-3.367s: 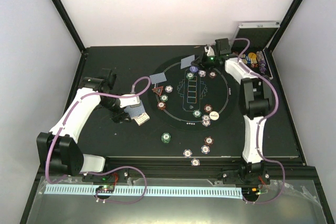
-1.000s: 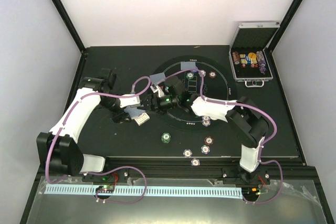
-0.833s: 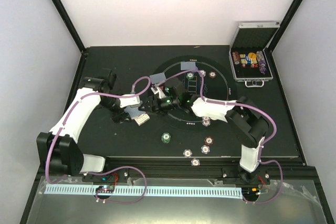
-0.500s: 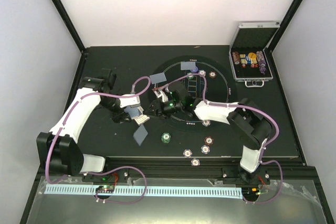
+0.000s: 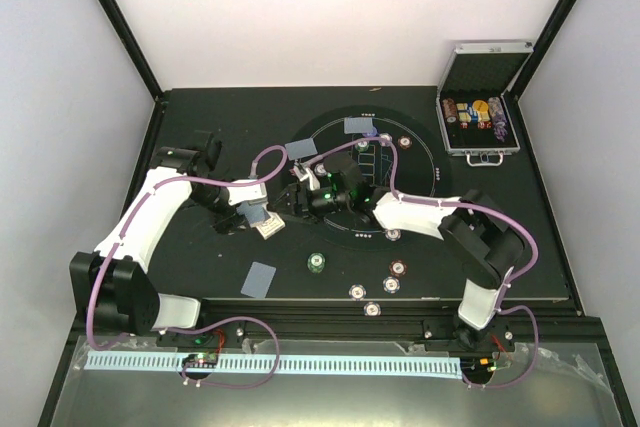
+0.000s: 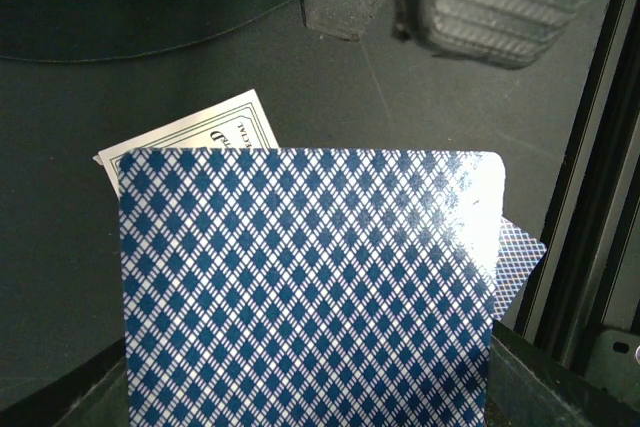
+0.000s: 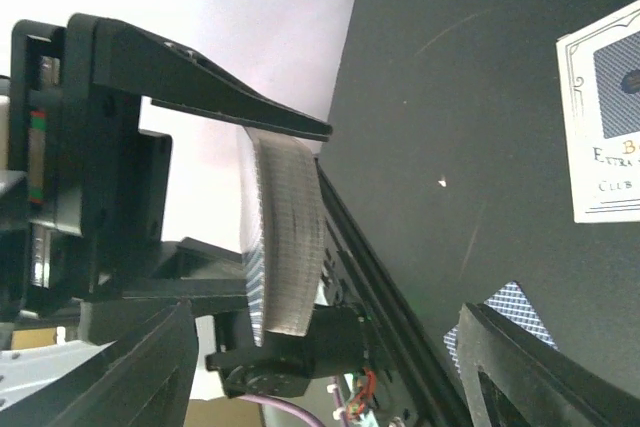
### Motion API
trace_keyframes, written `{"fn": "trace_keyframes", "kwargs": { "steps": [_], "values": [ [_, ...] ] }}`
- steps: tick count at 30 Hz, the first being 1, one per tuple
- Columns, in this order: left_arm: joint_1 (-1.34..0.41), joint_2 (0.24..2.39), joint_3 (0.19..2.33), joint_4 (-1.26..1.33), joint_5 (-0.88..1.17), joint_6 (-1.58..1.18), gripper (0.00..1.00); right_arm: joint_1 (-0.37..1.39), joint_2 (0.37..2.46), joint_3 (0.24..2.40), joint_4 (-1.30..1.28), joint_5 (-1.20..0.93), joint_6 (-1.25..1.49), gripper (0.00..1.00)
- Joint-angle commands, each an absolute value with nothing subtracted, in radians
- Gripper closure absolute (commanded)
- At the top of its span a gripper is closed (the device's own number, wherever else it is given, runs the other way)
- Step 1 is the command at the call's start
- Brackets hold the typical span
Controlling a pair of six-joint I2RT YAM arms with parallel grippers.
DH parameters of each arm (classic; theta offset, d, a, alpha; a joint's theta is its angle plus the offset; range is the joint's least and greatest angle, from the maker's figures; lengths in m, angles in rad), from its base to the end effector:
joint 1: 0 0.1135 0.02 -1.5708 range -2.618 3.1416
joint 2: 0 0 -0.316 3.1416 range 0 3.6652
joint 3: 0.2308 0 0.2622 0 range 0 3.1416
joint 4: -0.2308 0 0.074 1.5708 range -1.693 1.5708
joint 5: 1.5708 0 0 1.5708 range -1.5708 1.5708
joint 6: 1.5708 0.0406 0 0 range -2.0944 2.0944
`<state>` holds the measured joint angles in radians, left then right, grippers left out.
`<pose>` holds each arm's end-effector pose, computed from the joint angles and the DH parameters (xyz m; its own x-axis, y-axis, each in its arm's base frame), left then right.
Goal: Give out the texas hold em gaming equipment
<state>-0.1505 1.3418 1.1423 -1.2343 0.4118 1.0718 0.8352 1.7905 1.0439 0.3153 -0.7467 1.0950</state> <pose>0.2205 -0.0499 0.3193 -0.3006 0.8594 -0.4135 0.9516 0.2992 -0.0698 0.2555 0.3234 0.2492 -0.9803 -0.1108 -0.1637 -0.1895 0.2916 0.9376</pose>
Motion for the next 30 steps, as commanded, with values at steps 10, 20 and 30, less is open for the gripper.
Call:
{"fn": "trace_keyframes", "kwargs": {
  "steps": [10,20,30],
  "values": [
    [-0.144,1.335,1.176,-1.252,0.458,1.083,0.98,0.867,1.848,1.121,0.394,-0.792,1.127,0.23],
    [-0.144,1.340,1.195,-1.272,0.486,1.078,0.98,0.903,1.971,1.203,0.486,-0.834,1.202,0.34],
    [-0.144,1.338,1.197,-1.286,0.491,1.083,0.98,0.874,2.007,1.140,0.561,-0.829,1.249,0.42]
  ]
}}
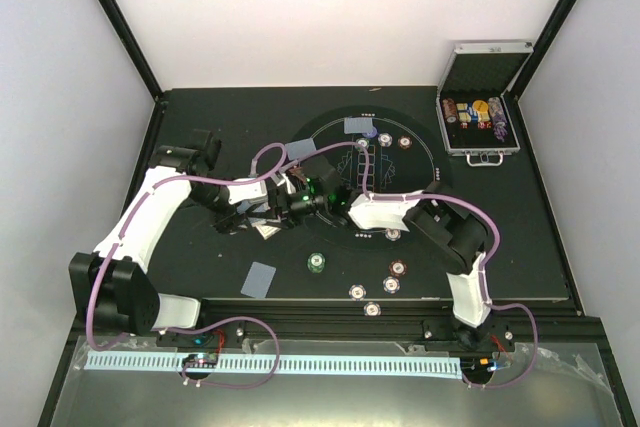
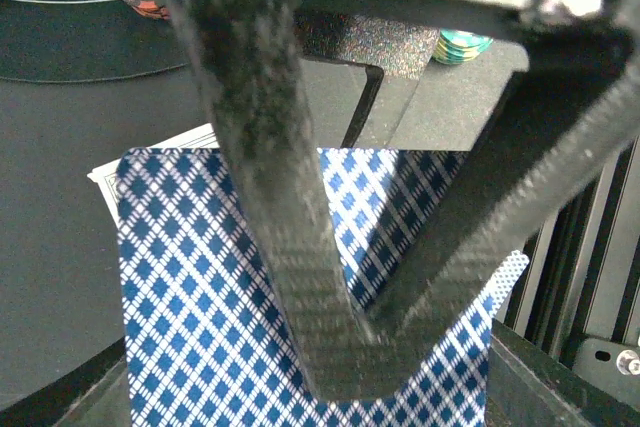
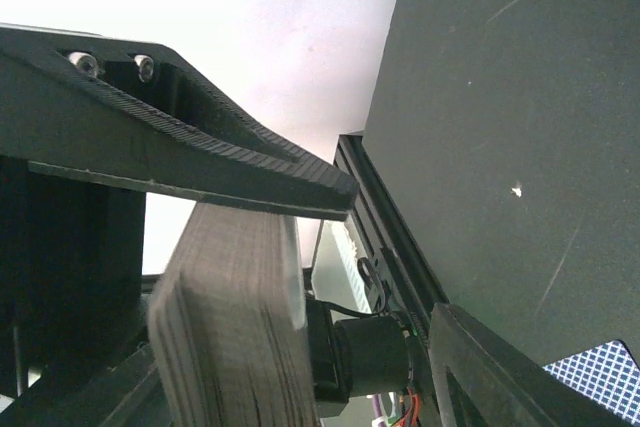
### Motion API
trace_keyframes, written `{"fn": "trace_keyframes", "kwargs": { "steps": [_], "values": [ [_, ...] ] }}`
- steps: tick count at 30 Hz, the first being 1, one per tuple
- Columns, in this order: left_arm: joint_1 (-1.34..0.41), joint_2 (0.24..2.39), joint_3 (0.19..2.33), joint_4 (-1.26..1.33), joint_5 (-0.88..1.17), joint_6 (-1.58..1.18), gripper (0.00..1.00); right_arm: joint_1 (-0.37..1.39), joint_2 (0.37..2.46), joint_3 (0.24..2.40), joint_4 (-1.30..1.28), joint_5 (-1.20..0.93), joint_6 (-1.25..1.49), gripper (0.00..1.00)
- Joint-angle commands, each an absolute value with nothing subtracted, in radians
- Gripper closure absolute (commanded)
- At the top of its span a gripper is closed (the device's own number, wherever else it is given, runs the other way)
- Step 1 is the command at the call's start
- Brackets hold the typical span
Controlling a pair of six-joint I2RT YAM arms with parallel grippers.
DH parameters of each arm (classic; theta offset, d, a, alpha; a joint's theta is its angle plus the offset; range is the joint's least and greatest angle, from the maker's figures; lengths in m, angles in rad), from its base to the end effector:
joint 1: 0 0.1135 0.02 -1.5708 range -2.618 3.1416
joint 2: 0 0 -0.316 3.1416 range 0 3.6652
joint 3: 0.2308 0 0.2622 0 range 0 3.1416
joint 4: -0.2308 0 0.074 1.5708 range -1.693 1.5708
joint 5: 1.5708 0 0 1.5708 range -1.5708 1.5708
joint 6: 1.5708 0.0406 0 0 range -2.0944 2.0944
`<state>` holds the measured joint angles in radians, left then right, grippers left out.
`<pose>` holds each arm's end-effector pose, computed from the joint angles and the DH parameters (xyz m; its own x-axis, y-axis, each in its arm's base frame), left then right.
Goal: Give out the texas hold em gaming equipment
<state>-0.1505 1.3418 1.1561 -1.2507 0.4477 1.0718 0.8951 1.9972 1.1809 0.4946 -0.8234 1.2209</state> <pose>0.2198 -0.0511 0.3235 -0.2998 0.8460 -0.4408 0.9524 0.2919 -0.0876 0.2680 0.3819 0.2242 -0.9749 -0.1952 -0.1074 -0.1452 0.1914 0.9707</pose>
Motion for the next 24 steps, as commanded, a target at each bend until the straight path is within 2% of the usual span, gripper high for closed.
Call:
{"fn": "trace_keyframes", "kwargs": {
  "steps": [1,6,11,18,24],
  "values": [
    [-0.145,1.338,1.197,-1.287,0.491,1.084,0.98,0.866,2.002,1.123,0.571,-0.828,1.252,0.42],
    [-0.145,1.335,1.195,-1.281,0.489,1.084,0.99,0.838,1.954,1.075,0.541,-0.820,1.215,0.45],
    [-0.144,1.341,1.194,-1.277,0.492,1.079,0.98,0.835,1.914,1.067,0.475,-0.806,1.172,0.52],
    [-0.144,1.342,1.185,-1.270,0.483,1.080,0.98,0.836,1.878,1.058,0.447,-0.792,1.158,0.74],
    [-0.144,1.344,1.181,-1.264,0.482,1.079,0.98,0.835,1.845,1.067,0.392,-0.779,1.124,0.85]
  ]
}}
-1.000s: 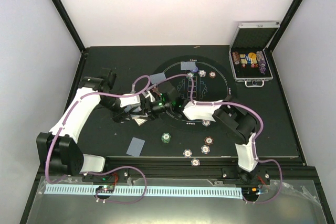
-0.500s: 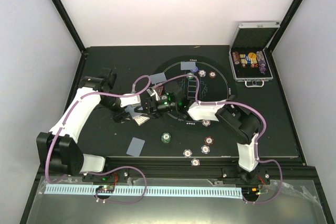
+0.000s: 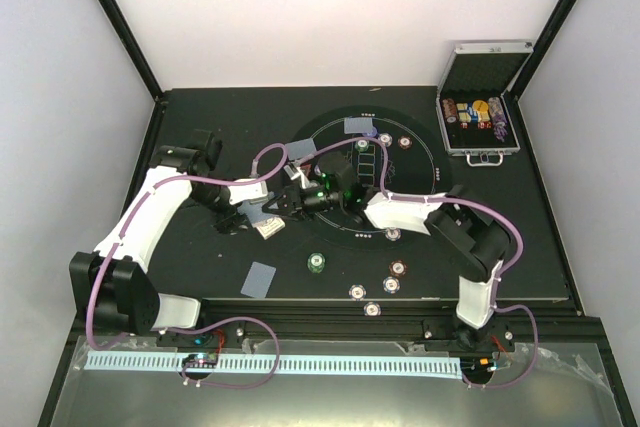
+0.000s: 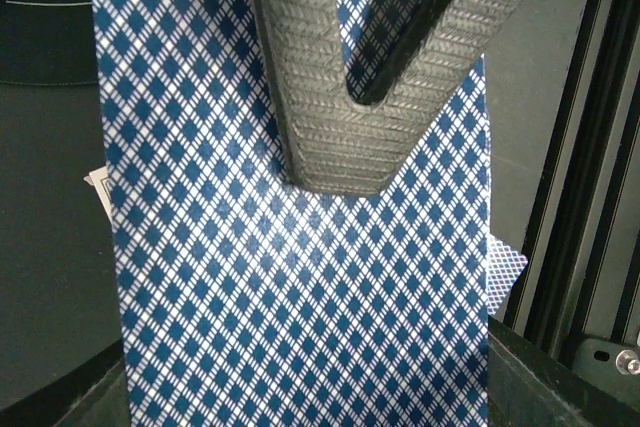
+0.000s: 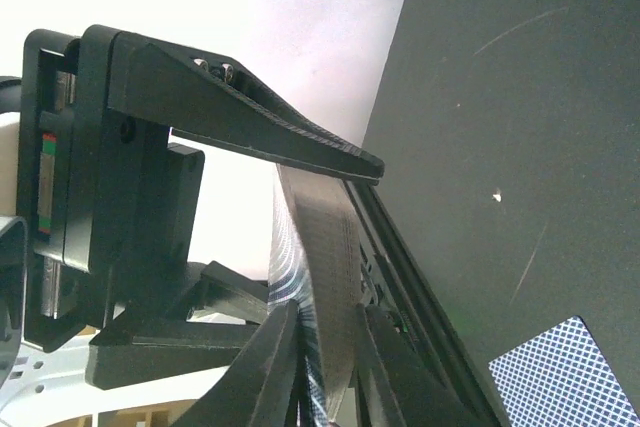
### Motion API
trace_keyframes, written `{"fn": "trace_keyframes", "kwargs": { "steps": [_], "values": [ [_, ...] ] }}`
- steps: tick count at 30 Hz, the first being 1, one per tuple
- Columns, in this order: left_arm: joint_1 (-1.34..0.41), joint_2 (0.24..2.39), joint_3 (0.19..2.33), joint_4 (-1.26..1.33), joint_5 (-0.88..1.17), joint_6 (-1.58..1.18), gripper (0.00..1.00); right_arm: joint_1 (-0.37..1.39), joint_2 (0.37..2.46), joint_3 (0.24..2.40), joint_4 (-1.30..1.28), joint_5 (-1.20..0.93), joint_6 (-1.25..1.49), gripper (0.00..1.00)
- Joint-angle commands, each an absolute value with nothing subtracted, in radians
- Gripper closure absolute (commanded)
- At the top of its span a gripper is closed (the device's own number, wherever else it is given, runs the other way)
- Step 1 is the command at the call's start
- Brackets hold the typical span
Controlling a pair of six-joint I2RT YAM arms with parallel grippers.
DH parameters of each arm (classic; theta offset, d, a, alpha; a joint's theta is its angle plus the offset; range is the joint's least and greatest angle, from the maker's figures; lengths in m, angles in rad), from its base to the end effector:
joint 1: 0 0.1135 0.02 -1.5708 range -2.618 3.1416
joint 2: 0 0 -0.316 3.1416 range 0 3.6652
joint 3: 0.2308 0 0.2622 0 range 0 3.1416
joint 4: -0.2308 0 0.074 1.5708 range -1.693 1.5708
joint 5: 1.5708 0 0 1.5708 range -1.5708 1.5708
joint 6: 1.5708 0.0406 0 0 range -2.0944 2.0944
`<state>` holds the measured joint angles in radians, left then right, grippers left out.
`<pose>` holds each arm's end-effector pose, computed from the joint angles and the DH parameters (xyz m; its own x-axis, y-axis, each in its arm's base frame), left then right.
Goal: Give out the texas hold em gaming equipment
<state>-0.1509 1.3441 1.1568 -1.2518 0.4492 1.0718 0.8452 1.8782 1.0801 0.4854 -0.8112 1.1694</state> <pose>0.2202 -0.0513 0.3232 -0.3006 0.8458 -0.4408 0.9524 0.2912 -0.0907 0.2658 0.3440 0.2424 -0.9754 -0.1444 -0.1664 -0.1922 0.1887 0.9630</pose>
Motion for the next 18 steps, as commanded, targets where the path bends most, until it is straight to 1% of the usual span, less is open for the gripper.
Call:
{"fn": "trace_keyframes", "kwargs": {
  "steps": [1,9,16,18],
  "values": [
    [-0.145,1.343,1.180,-1.264,0.481,1.078,0.99,0.835,1.839,1.067,0.380,-0.777,1.116,0.86],
    [-0.144,1.342,1.177,-1.262,0.480,1.077,0.99,0.834,1.803,1.059,0.313,-0.761,1.070,0.91],
    [-0.145,1.342,1.165,-1.252,0.468,1.078,0.98,0.820,1.770,1.035,0.296,-0.758,1.057,0.99],
    [-0.144,1.340,1.161,-1.251,0.465,1.078,0.98,0.813,1.755,1.028,0.284,-0.759,1.048,0.99]
  ]
}}
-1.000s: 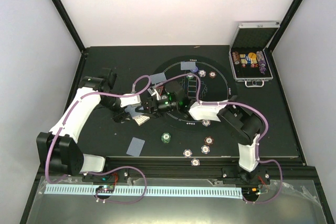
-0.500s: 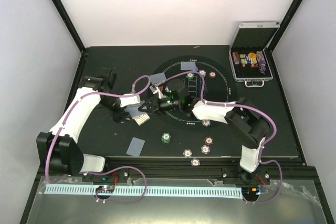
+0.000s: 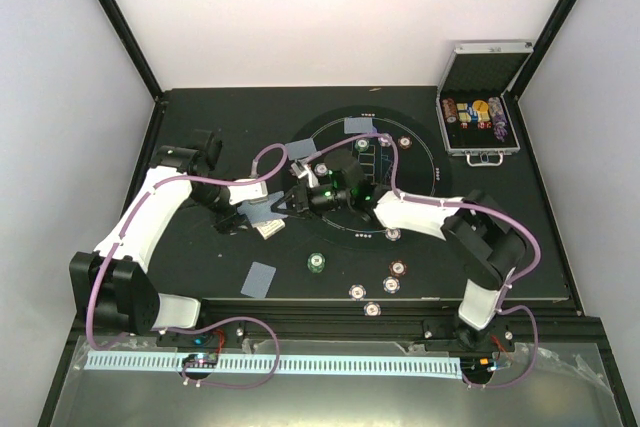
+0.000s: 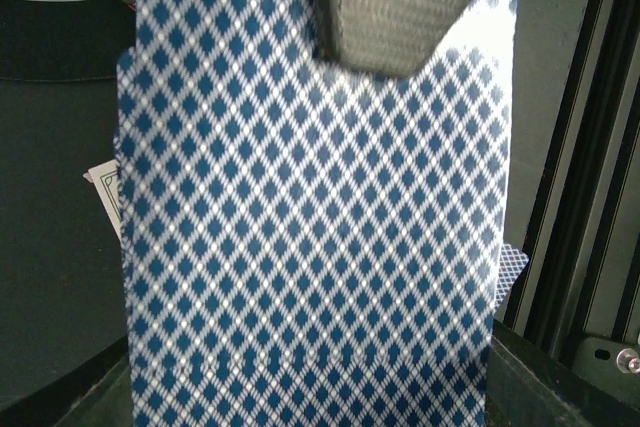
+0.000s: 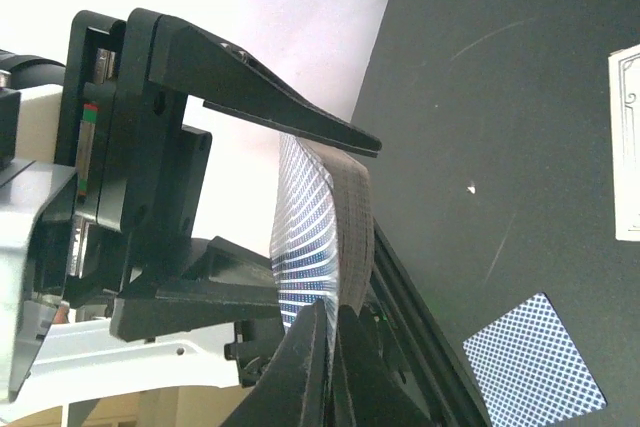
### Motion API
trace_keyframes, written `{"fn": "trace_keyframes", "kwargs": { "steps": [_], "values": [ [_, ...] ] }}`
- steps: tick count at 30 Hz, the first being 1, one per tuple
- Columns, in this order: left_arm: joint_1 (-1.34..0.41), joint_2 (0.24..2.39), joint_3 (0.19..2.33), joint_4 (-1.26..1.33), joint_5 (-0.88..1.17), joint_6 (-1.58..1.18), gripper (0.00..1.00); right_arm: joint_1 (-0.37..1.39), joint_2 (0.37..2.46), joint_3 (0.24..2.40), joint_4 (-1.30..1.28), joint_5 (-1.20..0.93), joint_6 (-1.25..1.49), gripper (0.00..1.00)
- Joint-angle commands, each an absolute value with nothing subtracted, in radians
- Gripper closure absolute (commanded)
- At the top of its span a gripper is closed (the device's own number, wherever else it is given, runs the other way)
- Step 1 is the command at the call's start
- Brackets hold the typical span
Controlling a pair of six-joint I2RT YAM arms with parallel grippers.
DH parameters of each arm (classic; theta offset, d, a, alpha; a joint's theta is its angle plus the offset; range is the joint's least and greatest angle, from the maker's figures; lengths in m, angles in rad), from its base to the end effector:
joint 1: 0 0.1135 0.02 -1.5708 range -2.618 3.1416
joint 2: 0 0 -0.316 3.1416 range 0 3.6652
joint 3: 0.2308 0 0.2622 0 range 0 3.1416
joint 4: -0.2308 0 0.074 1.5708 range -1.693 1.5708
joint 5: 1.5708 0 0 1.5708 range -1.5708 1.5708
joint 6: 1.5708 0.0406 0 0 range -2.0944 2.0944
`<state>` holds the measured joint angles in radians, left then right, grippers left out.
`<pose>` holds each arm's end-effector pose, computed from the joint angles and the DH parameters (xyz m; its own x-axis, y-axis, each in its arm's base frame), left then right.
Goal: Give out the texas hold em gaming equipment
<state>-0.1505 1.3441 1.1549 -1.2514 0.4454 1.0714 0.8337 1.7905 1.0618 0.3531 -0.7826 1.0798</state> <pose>0.2201 -0.0511 0.3226 -0.3021 0.8471 -0.4372 0.9519 0.2928 -0.0906 0.2576 0.3264 0.2590 -0.9681 -0.1361 -0.2105 -0.2380 0.2352 0.9423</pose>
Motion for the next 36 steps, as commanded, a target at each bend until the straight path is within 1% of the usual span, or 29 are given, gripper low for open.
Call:
{"fn": "trace_keyframes", "kwargs": {
  "steps": [1,9,15,20,24,27,36],
  "values": [
    [-0.144,1.339,1.160,-1.250,0.465,1.078,0.98,0.807,1.747,1.023,0.276,-0.761,1.044,0.99],
    [-0.143,1.341,1.161,-1.249,0.461,1.079,0.98,0.743,1.666,0.935,0.266,-0.791,1.024,0.99],
    [-0.143,1.340,1.163,-1.251,0.457,1.079,0.99,0.642,1.603,0.849,0.239,-0.831,0.988,0.99],
    [-0.143,1.338,1.162,-1.252,0.453,1.078,0.98,0.500,1.572,0.800,0.081,-0.821,0.858,0.99],
    [-0.143,1.336,1.158,-1.251,0.451,1.080,0.99,0.403,1.568,0.783,-0.095,-0.745,0.718,0.99],
    [-0.143,1.336,1.157,-1.249,0.451,1.080,0.99,0.369,1.579,0.778,-0.170,-0.670,0.656,0.99],
    [-0.143,1.333,1.157,-1.252,0.451,1.080,0.98,0.325,1.565,0.731,-0.201,-0.604,0.632,0.98]
  ]
}}
